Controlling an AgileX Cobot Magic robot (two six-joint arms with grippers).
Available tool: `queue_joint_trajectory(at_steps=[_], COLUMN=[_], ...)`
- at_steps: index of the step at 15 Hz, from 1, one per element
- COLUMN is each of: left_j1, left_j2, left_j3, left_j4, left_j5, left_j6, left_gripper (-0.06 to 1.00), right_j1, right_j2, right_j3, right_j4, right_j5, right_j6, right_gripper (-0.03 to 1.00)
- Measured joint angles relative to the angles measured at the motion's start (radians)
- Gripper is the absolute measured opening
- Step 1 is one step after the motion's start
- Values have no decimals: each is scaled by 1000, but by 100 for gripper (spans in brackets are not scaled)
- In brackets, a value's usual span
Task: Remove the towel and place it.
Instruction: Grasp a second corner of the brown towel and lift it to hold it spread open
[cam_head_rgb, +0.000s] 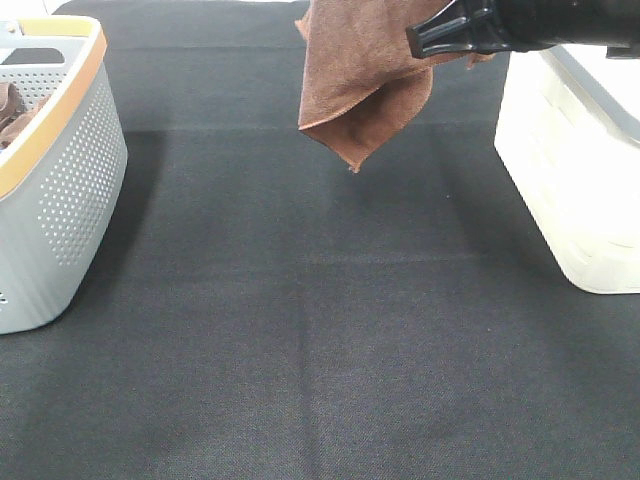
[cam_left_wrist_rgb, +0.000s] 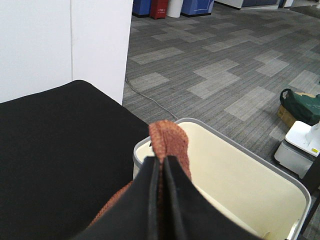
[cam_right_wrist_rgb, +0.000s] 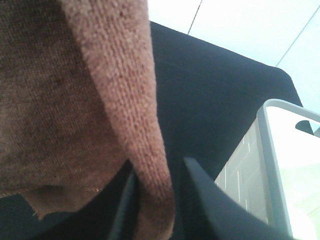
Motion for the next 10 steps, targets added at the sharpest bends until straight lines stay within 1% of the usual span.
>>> queue_joint_trajectory(at_steps=[3, 5, 6, 8, 10], left_j1=[0, 0, 0, 0, 0], left_j2=[0, 0, 0, 0, 5], left_j3=[0, 0, 0, 0, 0], left_j4=[0, 19, 32, 55, 111], left_j5=[-2, -2, -1, 12, 69], left_j6=[0, 0, 0, 0, -20], left_gripper=[1, 1, 1, 1, 1], right_j1=[0, 0, 0, 0, 0], right_j2=[0, 0, 0, 0, 0], right_j3=[0, 0, 0, 0, 0], right_j4=[9, 9, 12, 29, 35], right_j5=[12, 31, 31, 45, 168], right_j6=[-16, -19, -19, -7, 46], right_gripper=[25, 6, 0, 0, 0])
